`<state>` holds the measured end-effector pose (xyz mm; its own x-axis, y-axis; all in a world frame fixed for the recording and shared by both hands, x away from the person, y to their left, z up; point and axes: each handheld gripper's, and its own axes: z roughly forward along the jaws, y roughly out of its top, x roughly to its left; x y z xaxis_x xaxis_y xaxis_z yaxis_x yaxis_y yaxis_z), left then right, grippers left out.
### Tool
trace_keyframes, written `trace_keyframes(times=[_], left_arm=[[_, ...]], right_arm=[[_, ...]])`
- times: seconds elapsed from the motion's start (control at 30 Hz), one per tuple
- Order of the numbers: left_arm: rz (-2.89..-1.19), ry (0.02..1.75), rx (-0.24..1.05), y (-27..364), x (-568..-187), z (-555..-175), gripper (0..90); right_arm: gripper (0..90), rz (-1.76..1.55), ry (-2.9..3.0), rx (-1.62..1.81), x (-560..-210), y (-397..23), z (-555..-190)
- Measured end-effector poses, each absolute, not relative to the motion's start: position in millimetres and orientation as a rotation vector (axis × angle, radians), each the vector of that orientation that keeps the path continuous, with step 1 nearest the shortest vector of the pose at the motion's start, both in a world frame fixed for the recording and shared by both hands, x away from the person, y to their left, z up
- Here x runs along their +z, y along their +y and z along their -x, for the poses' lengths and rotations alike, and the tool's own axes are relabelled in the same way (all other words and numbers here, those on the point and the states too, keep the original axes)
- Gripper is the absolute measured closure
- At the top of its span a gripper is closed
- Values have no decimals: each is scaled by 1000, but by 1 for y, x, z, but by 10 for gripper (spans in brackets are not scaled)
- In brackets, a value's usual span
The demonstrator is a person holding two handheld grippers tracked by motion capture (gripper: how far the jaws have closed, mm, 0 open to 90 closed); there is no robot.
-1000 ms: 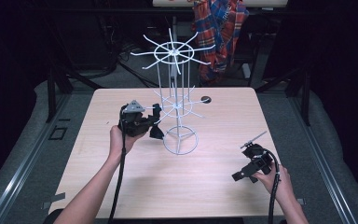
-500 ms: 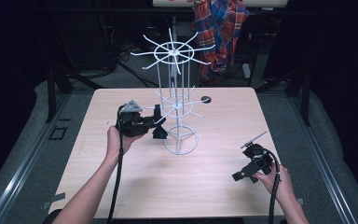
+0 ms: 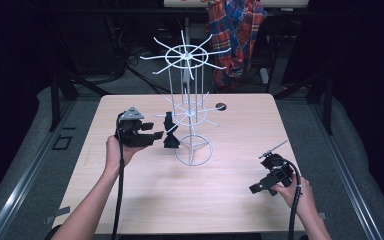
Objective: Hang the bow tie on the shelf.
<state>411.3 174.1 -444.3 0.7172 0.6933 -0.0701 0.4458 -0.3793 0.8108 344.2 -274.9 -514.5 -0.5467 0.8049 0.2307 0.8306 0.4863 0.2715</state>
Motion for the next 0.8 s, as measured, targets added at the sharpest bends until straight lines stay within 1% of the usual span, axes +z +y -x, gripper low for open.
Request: trace_keyframes(times=[0.23,0.3,0.37,0.63,0.8], left_arm=[[-2027,901,367,185,-437,-404,337],[-2036,915,367,188,-435,-402,282],[-2043,930,348,190,-432,-398,264],[-2108,937,377,195,-424,-377,155],[-2128,988,397,209,-431,-364,123]], right_arm=[[38,1472,-2648,-562,-513,-275,-343],[37,1468,-2653,-556,-513,-275,-343],[36,1466,-2655,-556,-513,-275,-344],[36,1480,-2652,-549,-515,-273,-343],[37,1476,-2648,-557,-515,-273,-342]])
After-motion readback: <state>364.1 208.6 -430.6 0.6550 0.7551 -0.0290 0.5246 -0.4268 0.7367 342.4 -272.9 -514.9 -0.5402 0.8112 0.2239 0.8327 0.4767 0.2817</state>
